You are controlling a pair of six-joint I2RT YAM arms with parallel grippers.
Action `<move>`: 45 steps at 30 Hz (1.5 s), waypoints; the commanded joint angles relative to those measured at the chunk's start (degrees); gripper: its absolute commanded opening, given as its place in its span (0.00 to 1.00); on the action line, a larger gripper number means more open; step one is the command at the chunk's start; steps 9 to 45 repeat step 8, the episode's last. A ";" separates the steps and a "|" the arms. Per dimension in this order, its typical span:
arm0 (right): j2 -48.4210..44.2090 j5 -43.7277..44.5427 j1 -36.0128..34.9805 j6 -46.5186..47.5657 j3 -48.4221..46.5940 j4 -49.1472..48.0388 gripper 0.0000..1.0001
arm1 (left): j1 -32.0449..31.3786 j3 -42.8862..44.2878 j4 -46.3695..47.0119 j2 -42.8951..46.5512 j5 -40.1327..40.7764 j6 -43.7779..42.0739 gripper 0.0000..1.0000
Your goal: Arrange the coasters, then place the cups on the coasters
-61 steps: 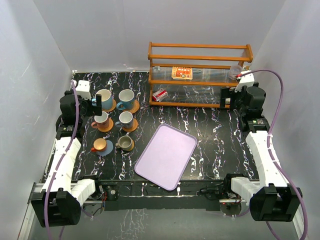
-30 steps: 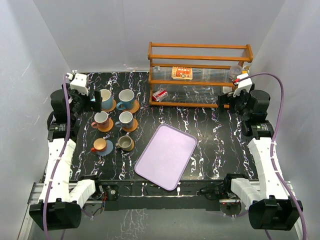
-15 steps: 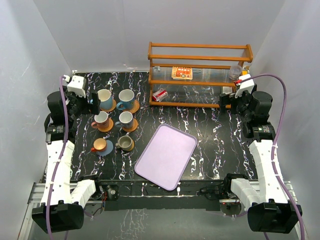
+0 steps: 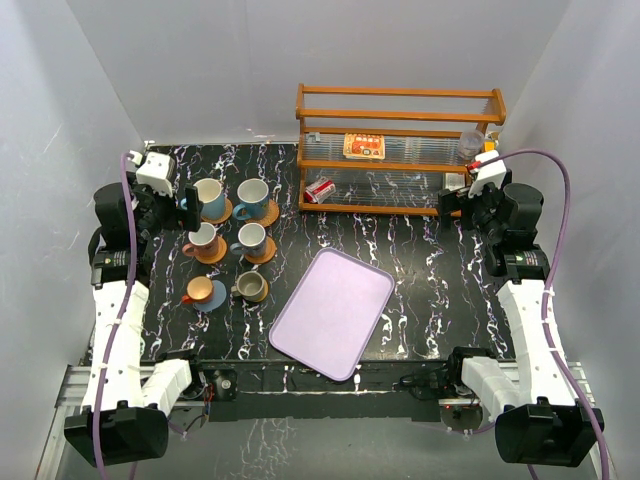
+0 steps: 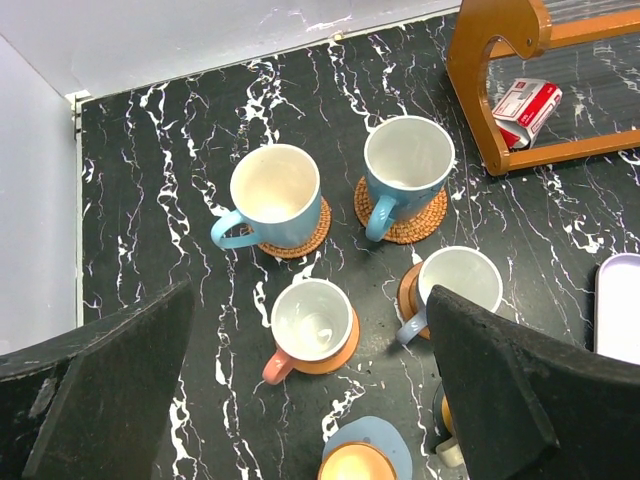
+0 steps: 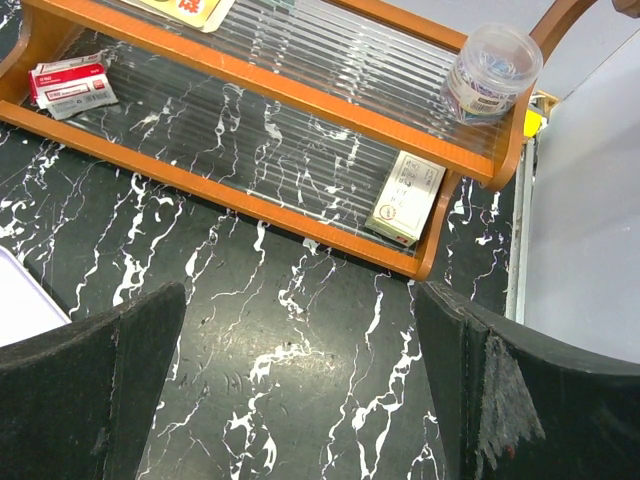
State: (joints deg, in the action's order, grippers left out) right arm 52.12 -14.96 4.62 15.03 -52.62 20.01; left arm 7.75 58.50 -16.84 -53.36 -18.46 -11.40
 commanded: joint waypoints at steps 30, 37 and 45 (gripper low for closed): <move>-0.47 0.02 0.36 0.88 -0.09 -1.47 0.98 | 0.34 0.43 -0.01 1.45 -1.32 -0.85 0.98; -0.47 0.02 0.36 0.88 -0.09 -1.47 0.98 | 0.34 0.43 -0.01 1.45 -1.32 -0.85 0.98; -0.47 0.02 0.36 0.88 -0.09 -1.47 0.98 | 0.34 0.43 -0.01 1.45 -1.32 -0.85 0.98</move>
